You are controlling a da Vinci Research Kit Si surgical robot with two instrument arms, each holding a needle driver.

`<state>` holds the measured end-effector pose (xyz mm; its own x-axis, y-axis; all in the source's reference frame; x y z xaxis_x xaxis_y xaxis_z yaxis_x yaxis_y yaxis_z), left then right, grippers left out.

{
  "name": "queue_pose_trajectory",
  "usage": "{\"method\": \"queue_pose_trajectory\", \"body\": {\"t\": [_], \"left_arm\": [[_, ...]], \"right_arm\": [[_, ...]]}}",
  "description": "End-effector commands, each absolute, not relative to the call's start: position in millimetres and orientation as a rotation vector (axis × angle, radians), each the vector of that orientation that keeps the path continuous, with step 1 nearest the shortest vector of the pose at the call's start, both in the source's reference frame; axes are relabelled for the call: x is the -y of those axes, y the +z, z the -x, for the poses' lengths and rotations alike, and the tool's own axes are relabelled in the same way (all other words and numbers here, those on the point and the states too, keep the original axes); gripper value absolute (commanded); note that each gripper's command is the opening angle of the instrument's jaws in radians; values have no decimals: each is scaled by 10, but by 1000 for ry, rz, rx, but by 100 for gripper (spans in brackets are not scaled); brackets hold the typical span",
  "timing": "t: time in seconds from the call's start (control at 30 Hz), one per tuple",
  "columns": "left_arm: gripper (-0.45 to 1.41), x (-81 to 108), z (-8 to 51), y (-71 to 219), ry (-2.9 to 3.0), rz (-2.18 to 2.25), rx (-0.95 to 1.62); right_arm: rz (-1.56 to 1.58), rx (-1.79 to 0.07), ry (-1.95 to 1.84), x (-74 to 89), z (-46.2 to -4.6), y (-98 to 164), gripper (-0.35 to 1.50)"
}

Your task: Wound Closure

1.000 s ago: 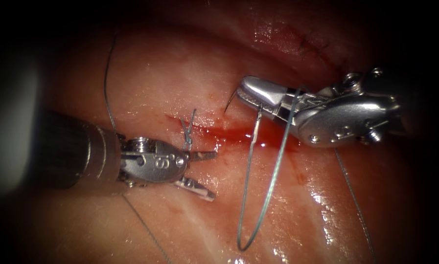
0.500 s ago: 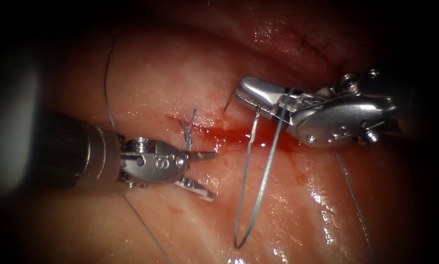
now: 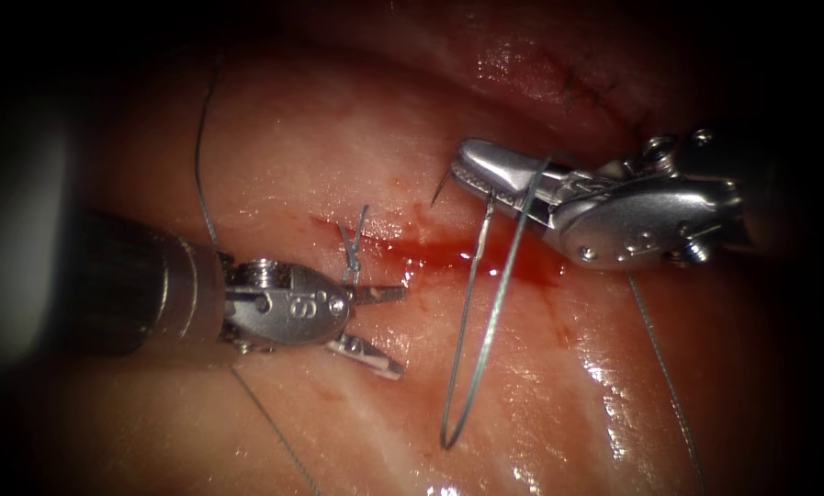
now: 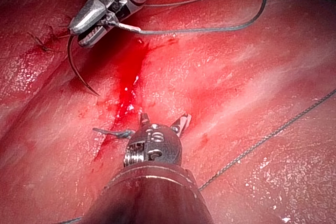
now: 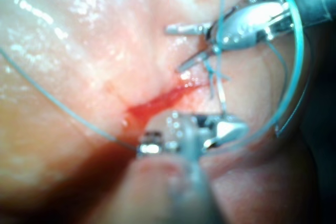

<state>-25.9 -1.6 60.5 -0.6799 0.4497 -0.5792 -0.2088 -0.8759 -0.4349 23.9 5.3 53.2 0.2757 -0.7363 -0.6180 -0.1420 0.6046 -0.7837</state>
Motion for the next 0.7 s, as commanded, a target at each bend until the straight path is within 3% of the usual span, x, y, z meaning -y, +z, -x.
{"method": "queue_pose_trajectory", "body": {"t": [0.03,0.7], "left_arm": [[34,23,263,612,2540,1004,483],[34,22,263,611,2540,1004,485]], "right_arm": [[868,-1258,-479,-50,-245,539,-35],[865,-1240,-499,-42,-255,553,-35]]}}
